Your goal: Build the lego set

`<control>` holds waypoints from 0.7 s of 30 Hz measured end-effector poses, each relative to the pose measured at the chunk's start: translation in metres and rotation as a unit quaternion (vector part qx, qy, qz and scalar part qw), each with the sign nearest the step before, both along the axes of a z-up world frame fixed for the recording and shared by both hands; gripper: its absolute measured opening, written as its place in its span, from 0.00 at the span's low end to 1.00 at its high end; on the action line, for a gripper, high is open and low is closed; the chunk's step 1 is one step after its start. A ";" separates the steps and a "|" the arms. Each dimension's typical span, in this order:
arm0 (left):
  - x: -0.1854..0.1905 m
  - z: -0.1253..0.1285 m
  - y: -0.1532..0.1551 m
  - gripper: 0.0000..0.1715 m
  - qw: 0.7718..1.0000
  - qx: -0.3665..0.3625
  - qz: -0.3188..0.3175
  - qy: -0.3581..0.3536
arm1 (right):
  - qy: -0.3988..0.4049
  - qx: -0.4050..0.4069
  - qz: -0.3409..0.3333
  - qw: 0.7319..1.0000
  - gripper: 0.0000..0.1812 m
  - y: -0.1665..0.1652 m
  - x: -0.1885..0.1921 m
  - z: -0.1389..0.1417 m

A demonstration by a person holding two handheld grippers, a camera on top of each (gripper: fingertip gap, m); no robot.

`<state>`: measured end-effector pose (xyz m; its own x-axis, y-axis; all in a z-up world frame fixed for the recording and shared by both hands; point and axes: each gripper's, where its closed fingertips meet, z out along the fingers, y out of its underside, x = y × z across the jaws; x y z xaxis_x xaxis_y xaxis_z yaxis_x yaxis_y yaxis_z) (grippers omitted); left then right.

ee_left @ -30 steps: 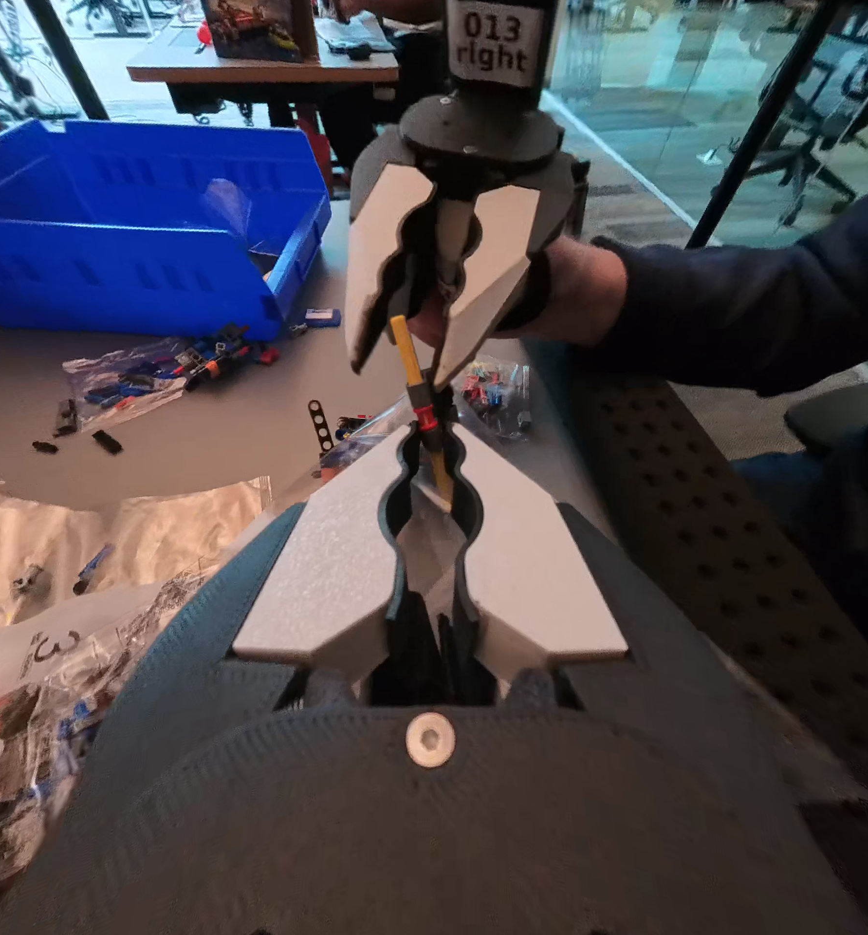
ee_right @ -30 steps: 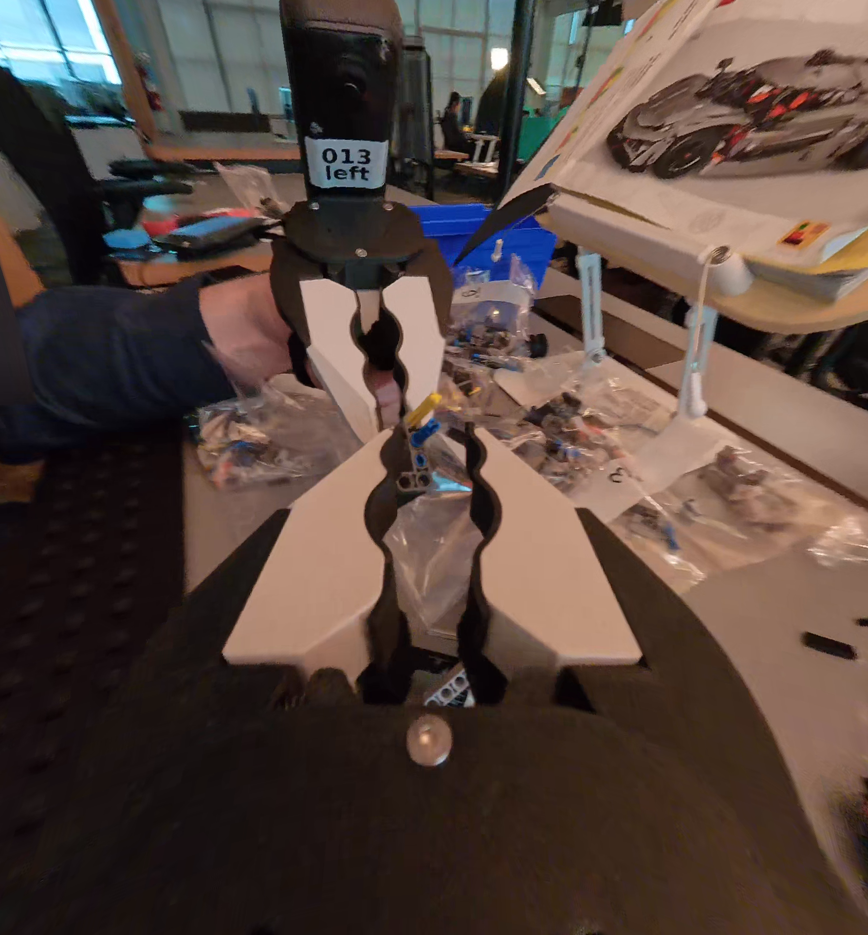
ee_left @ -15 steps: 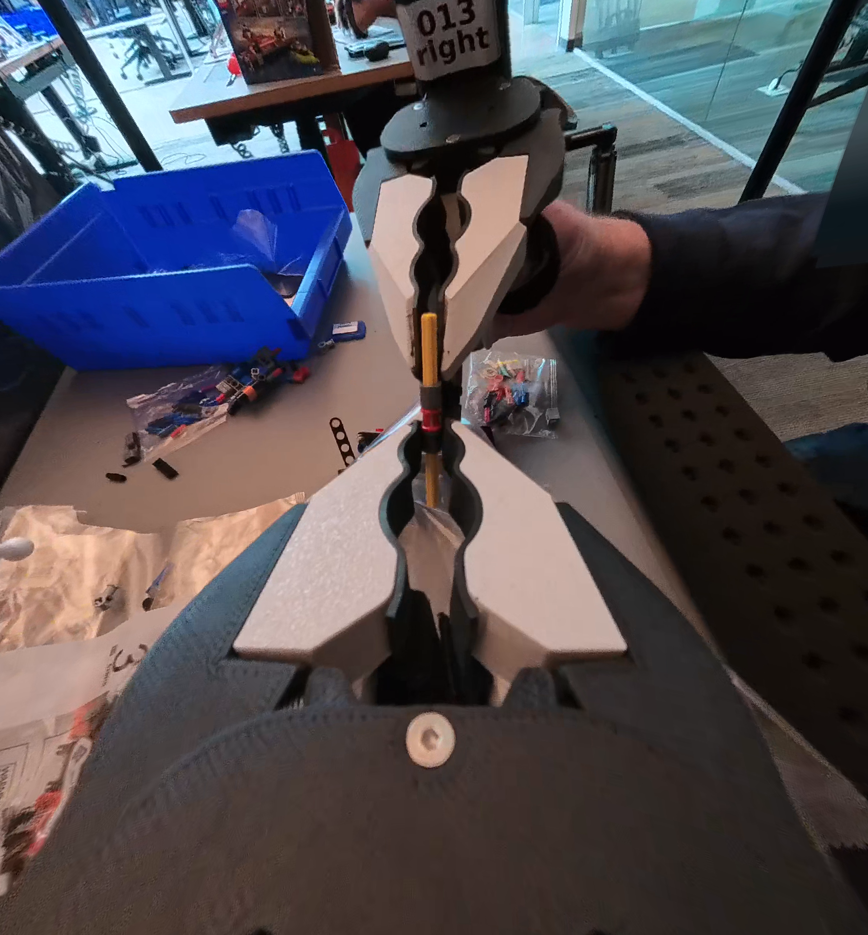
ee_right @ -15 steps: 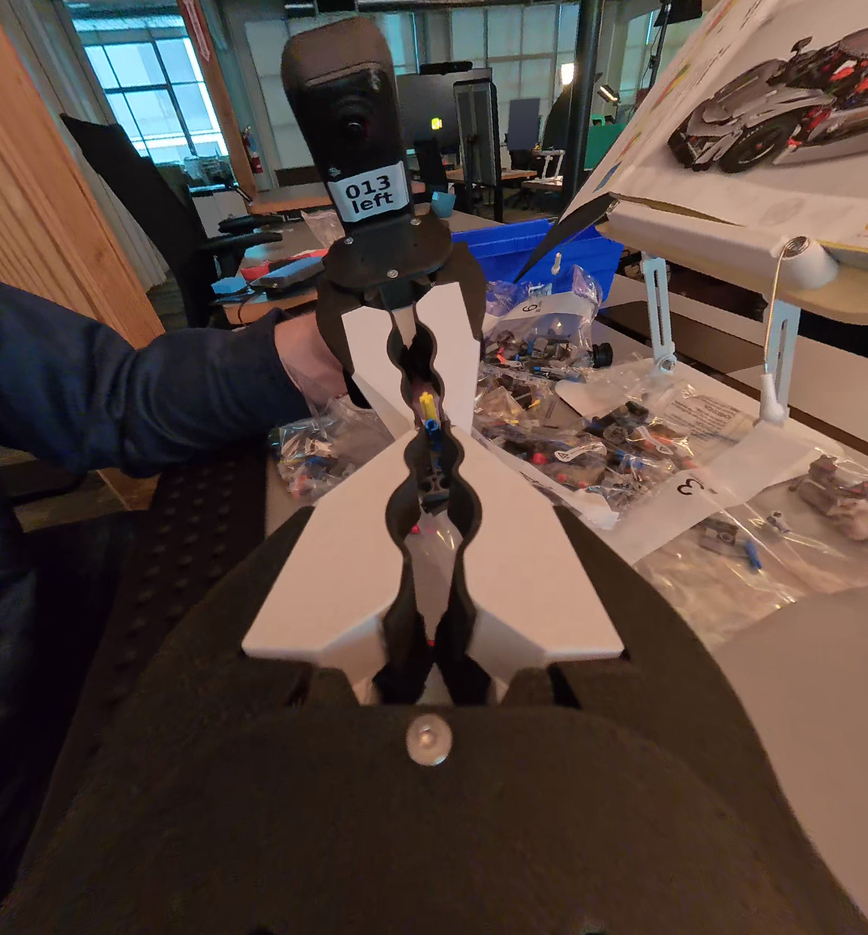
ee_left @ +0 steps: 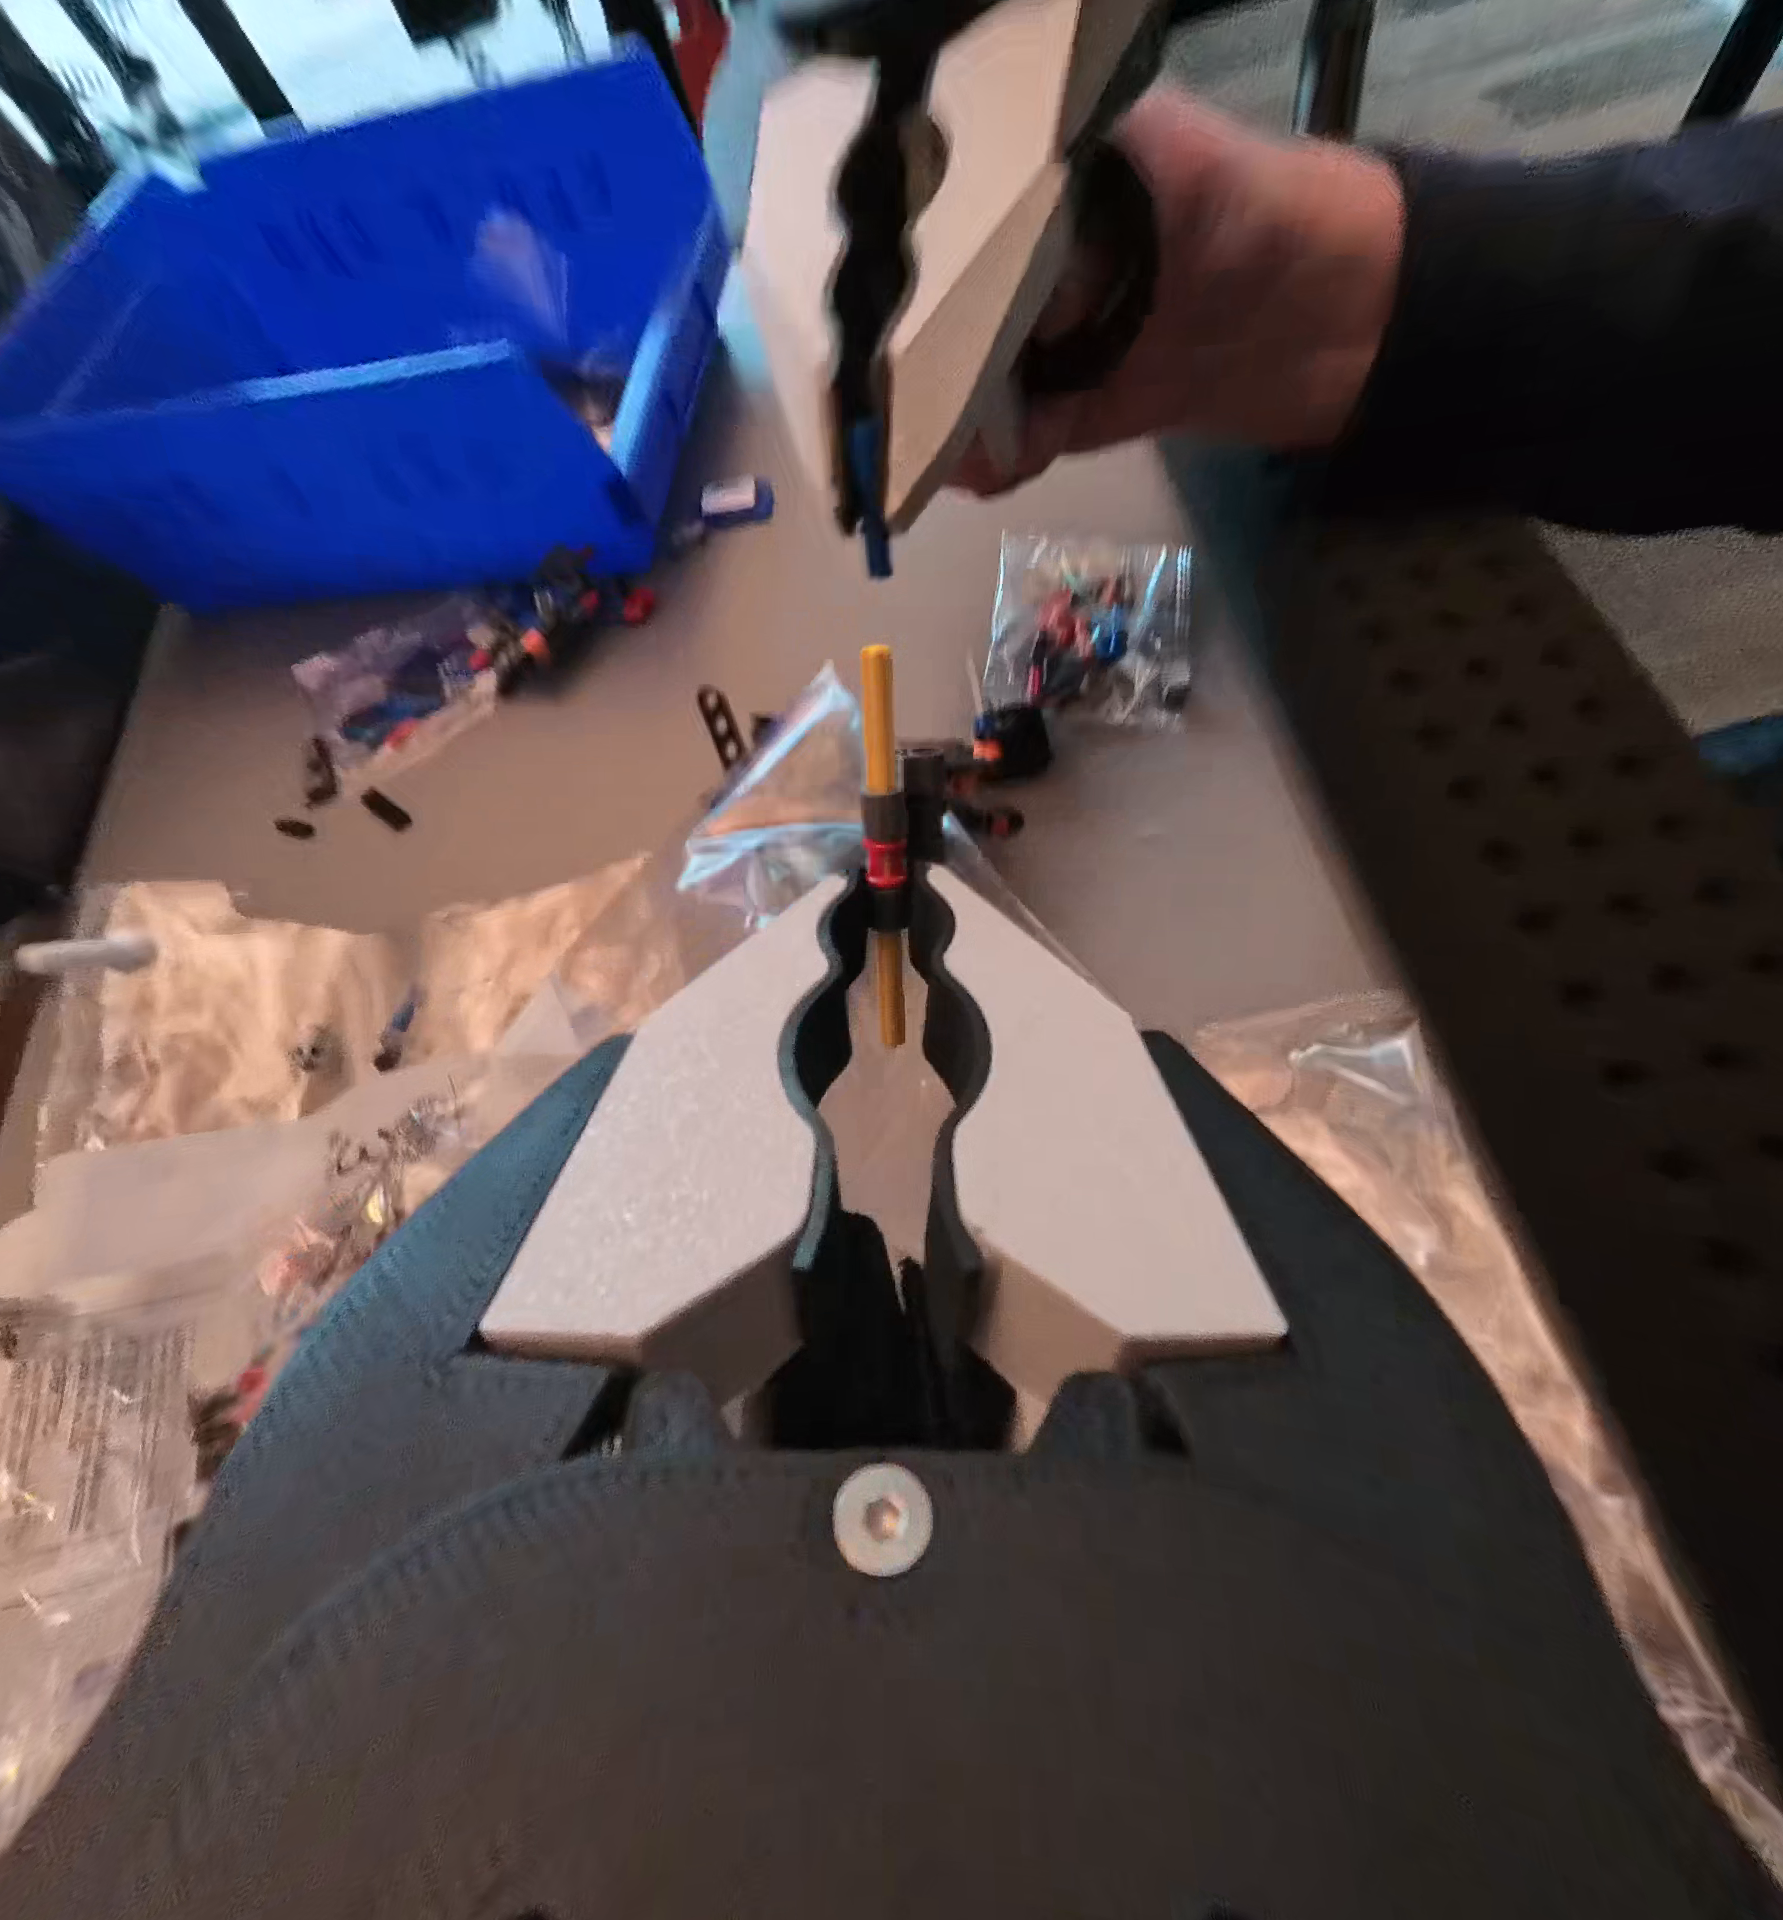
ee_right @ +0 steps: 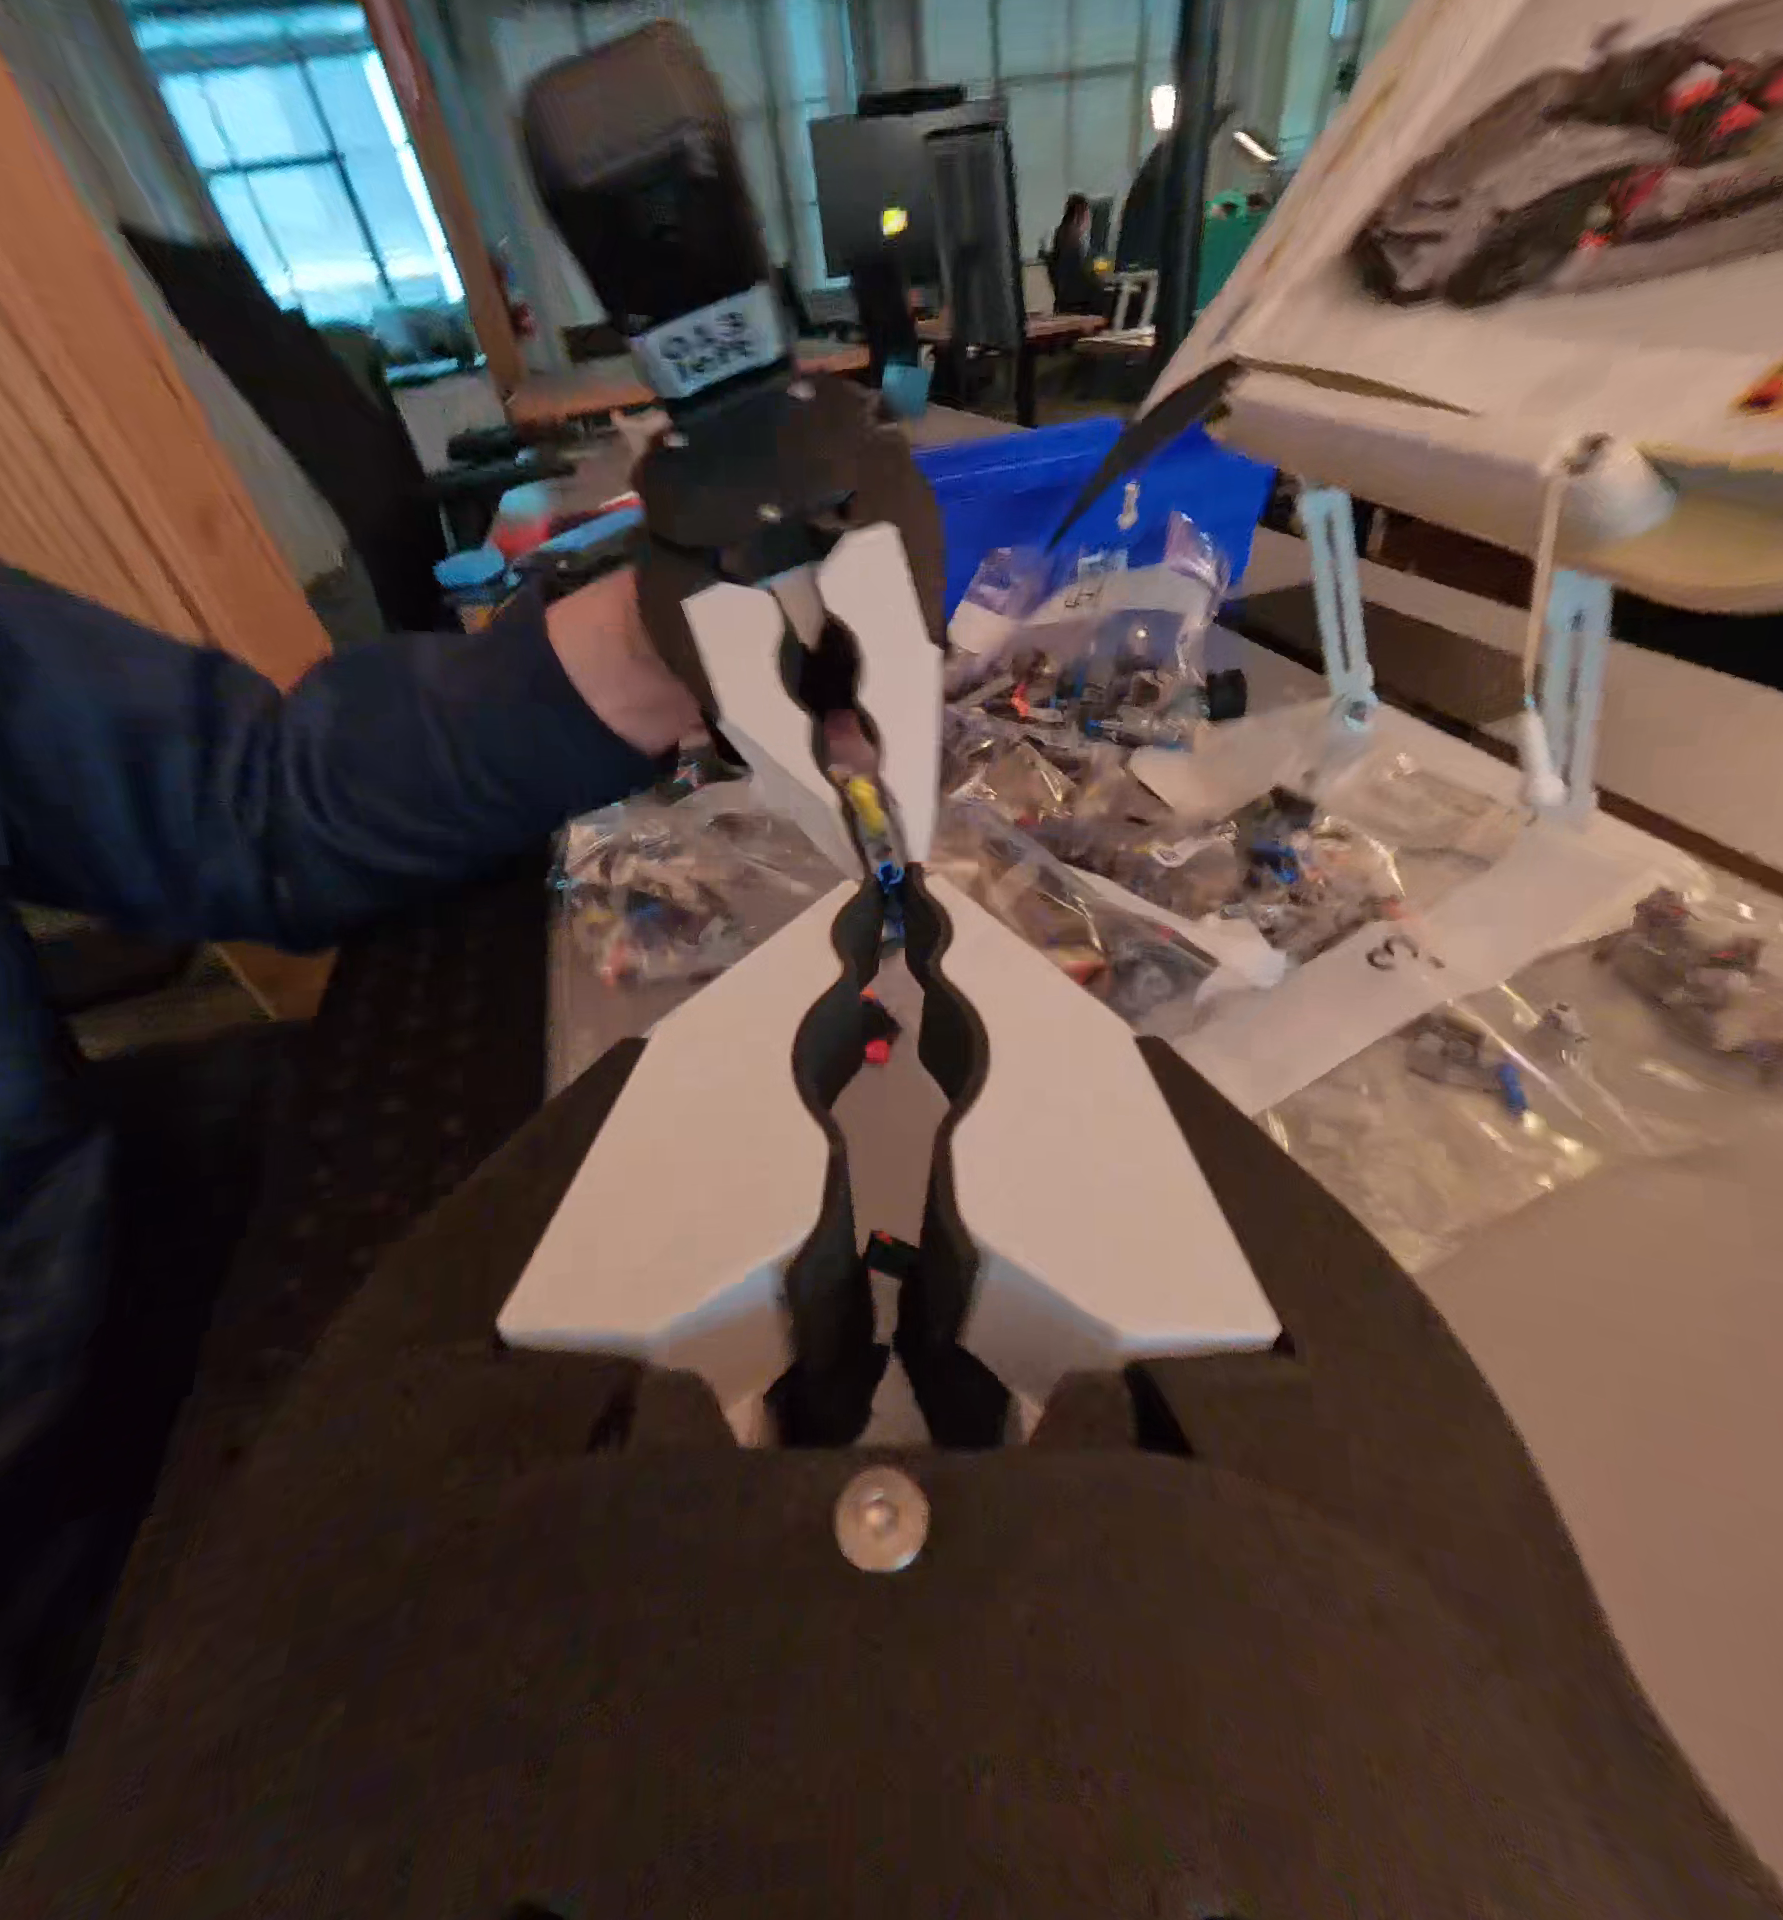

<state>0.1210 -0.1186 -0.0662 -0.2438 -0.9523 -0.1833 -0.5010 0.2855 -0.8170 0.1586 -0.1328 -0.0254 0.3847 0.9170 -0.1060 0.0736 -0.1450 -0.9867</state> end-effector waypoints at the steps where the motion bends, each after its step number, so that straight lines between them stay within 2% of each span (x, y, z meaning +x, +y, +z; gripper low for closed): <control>1: 0.000 -0.003 0.001 0.04 1.000 0.001 0.001 0.006 | 0.003 0.009 0.014 1.000 0.01 -0.004 -0.004 0.002; 3: 0.001 0.003 0.000 0.04 1.000 -0.002 0.003 -0.003 | 0.002 -0.004 0.030 1.000 0.01 -0.008 -0.006 -0.003; 7: -0.007 0.015 0.023 0.04 0.998 -0.017 0.045 -0.043 | -0.009 0.013 0.061 0.998 0.01 -0.022 -0.008 -0.002; 10: -0.018 0.018 0.041 0.04 0.995 -0.024 0.077 -0.060 | -0.081 0.006 0.103 0.991 0.01 -0.035 -0.023 -0.027; 13: -0.024 0.025 0.048 0.04 0.993 -0.031 0.093 -0.070 | -0.157 -0.009 0.112 0.981 0.01 -0.035 -0.040 -0.056; 19: -0.032 0.028 0.055 0.04 0.991 -0.030 0.107 -0.074 | -0.184 0.018 -0.008 0.983 0.01 0.019 -0.062 -0.053; 21: -0.033 0.031 0.056 0.04 0.990 -0.034 0.110 -0.081 | -0.211 0.037 -0.080 0.974 0.01 0.045 -0.064 -0.052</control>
<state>0.0877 -0.0622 -0.0353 -0.0017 -0.9906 -0.1365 -0.4053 0.1255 -0.9055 0.0944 -0.0877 -0.0769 0.5177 0.8412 0.1560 0.4566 -0.1175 -0.8819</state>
